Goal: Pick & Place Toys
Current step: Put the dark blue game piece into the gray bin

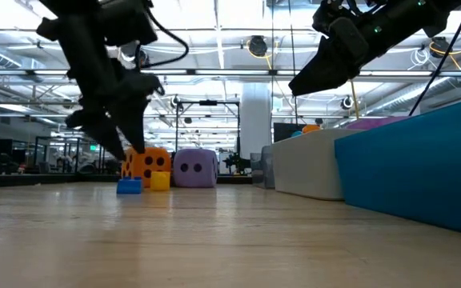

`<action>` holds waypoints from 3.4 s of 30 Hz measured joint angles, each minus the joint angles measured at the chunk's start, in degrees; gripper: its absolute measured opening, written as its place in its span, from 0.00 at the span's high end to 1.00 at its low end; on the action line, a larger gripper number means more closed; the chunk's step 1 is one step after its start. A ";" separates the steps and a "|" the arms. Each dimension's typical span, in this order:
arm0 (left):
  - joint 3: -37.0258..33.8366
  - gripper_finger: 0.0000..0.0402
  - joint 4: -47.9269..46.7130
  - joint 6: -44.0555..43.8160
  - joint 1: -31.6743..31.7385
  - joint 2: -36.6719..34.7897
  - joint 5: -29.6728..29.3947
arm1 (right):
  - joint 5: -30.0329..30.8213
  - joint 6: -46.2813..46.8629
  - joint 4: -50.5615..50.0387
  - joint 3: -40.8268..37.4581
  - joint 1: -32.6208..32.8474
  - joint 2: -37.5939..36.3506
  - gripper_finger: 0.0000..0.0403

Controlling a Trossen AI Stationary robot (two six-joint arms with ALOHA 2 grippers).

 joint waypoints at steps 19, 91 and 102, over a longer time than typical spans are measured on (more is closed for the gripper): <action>0.02 0.37 3.83 0.96 4.16 11.02 4.80 | 0.00 0.15 0.00 0.00 0.02 0.02 0.30; 9.31 0.79 35.09 48.12 -7.27 9.40 4.88 | -25.40 1.58 36.83 1.25 -0.13 21.83 0.49; 9.31 0.79 35.13 48.26 -7.27 9.40 4.92 | -26.01 -0.13 37.37 1.25 -0.11 21.83 0.72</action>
